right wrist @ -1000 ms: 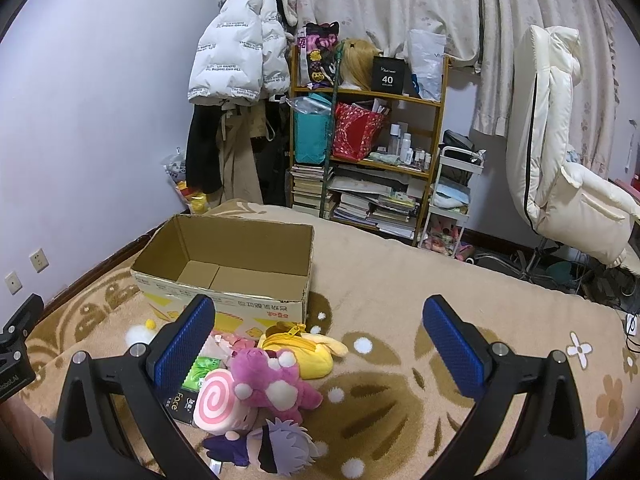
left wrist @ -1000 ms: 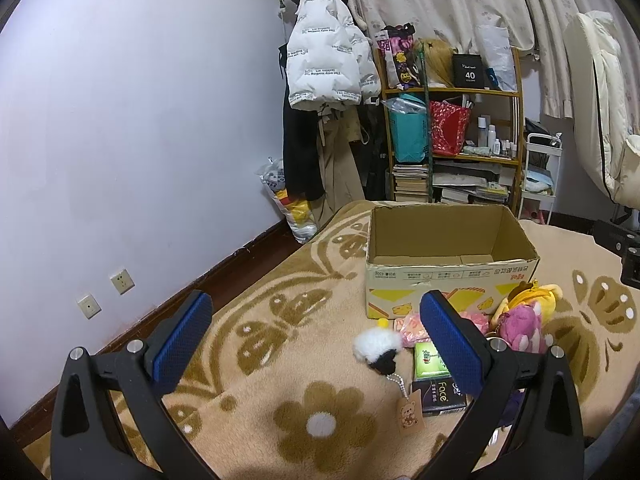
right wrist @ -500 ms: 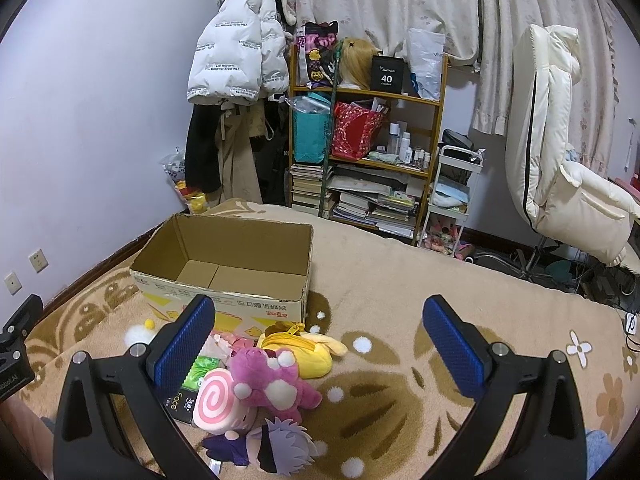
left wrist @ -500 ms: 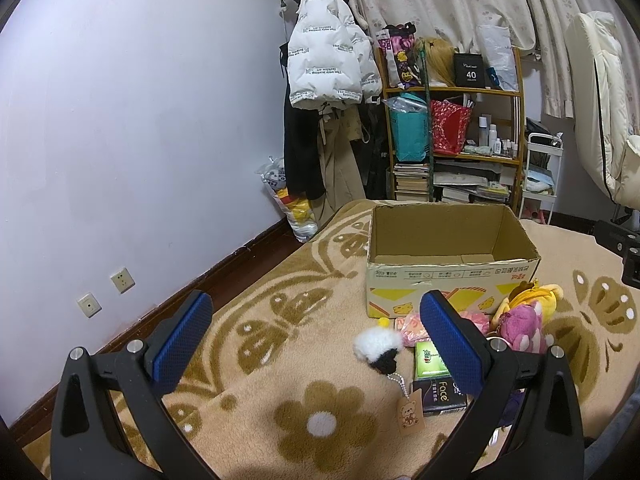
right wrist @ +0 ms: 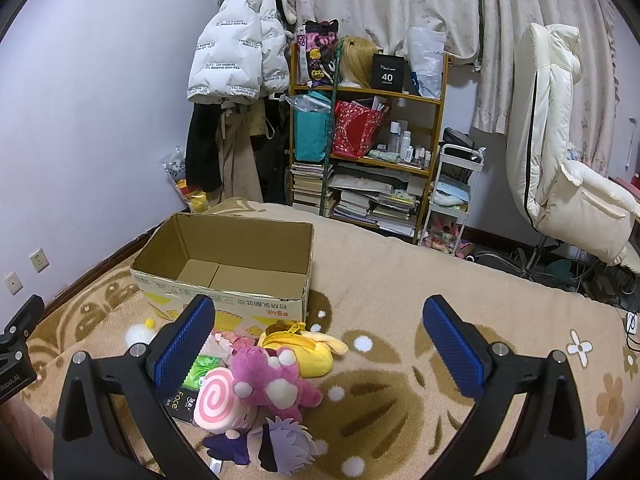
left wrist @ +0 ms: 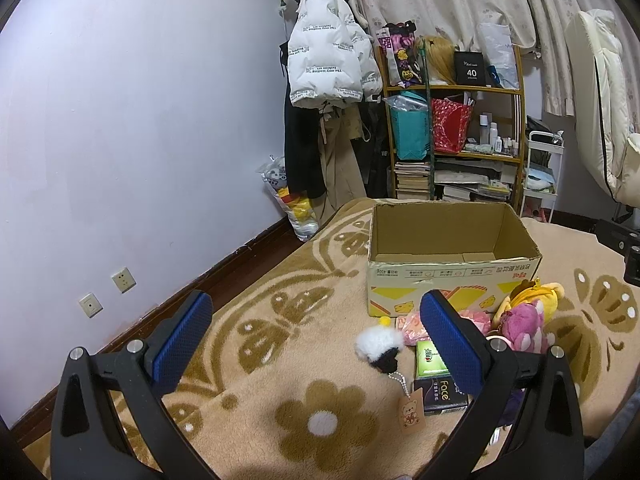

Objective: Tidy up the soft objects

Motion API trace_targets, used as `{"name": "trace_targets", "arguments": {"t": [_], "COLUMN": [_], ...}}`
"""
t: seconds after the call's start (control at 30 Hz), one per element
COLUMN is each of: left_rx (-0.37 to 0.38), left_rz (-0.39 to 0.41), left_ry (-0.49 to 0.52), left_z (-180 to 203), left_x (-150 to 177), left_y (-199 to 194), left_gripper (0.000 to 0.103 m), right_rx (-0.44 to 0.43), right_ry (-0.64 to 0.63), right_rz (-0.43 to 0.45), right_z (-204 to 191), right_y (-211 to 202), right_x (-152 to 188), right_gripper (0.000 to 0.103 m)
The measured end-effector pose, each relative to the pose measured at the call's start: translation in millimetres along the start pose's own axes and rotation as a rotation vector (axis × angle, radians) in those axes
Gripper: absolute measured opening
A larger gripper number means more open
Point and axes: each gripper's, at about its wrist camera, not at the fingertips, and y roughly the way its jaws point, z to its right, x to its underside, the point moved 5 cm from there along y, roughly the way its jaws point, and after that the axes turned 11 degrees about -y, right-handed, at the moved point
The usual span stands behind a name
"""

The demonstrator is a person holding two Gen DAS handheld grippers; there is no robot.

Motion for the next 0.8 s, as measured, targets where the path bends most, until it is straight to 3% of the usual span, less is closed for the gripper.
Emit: {"name": "trace_targets", "arguments": {"t": [0.8], "left_rx": [0.000], "left_rz": [-0.001], "left_ry": [0.001], "left_z": [-1.0], "left_x": [0.3], "left_y": [1.6], "left_gripper": [0.103], "right_rx": [-0.001], "right_ry": [0.004], "right_rz": [-0.003], "right_z": [1.6], "right_y": [2.0], "right_x": [1.1], "right_gripper": [0.103]}}
